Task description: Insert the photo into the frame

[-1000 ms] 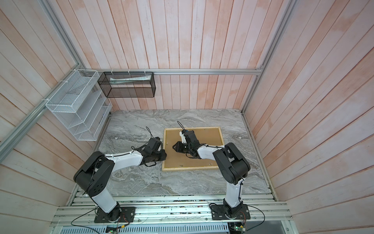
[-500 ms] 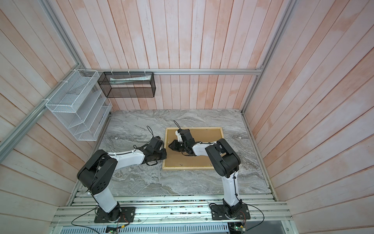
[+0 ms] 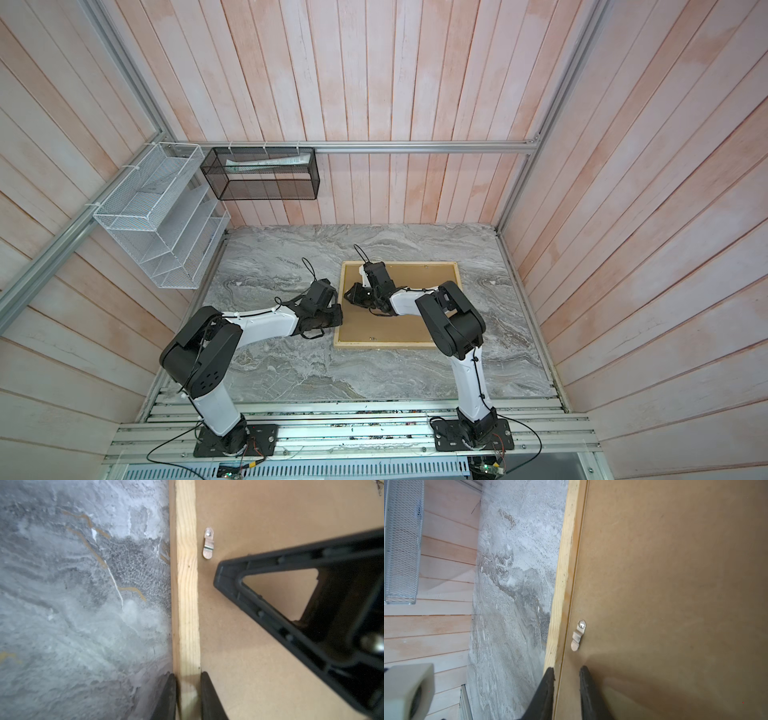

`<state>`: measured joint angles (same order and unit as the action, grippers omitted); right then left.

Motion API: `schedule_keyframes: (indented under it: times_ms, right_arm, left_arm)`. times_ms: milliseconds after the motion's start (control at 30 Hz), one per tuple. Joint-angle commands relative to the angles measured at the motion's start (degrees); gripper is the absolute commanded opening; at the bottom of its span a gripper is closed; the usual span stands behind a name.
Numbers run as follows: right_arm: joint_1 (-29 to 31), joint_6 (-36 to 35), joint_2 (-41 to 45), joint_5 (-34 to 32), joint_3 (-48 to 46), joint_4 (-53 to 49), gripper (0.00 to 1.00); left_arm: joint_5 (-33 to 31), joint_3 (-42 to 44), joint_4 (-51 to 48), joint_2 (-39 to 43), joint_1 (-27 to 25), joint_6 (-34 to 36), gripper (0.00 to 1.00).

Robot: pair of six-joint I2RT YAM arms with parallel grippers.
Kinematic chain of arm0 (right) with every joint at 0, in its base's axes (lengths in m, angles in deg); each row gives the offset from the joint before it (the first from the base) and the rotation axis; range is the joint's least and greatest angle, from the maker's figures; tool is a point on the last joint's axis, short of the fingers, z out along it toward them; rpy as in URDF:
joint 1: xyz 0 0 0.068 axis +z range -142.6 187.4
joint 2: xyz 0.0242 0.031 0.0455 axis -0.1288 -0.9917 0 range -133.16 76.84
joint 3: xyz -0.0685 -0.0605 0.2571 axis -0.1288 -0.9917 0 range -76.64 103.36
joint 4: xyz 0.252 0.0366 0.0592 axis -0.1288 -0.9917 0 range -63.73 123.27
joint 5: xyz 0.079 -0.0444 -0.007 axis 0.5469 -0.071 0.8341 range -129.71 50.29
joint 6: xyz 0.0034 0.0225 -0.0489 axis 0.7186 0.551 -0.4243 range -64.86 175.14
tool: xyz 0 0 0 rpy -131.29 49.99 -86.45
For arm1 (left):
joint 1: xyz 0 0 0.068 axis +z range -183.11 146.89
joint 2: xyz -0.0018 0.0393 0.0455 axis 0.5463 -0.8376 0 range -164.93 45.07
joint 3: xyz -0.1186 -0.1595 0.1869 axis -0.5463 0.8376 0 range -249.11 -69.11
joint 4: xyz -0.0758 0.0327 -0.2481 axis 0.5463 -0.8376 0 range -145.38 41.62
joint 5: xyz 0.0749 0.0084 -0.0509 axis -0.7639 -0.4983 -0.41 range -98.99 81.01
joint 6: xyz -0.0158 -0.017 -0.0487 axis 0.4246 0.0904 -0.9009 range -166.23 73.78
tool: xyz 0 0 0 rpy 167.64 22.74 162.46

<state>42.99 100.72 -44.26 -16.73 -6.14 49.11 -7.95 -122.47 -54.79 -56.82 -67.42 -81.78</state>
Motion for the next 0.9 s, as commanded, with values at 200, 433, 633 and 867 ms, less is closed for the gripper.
schedule_keyframes:
  times_ms: [200, 433, 633, 867]
  right_arm:
    - [0.5, 4.0, -4.0, -2.8, 3.1, -3.7, 0.26]
    - [0.6, 15.4, -6.2, 0.4, -0.7, 6.7, 0.27]
    - [1.6, 27.5, -6.6, -3.8, -5.6, 14.9, 0.27]
    - [2.0, 34.3, -4.9, -8.0, -9.6, 18.7, 0.28]
  left_arm:
    - [1.8, 1.4, -1.9, -3.1, -0.1, 0.4, 0.12]
    - [3.0, 2.0, -0.6, -2.4, -0.1, 0.4, 0.11]
    - [3.8, 2.6, 0.5, -1.6, -0.1, 0.4, 0.10]
    - [5.6, 3.4, 2.6, -1.5, -0.2, 0.5, 0.10]
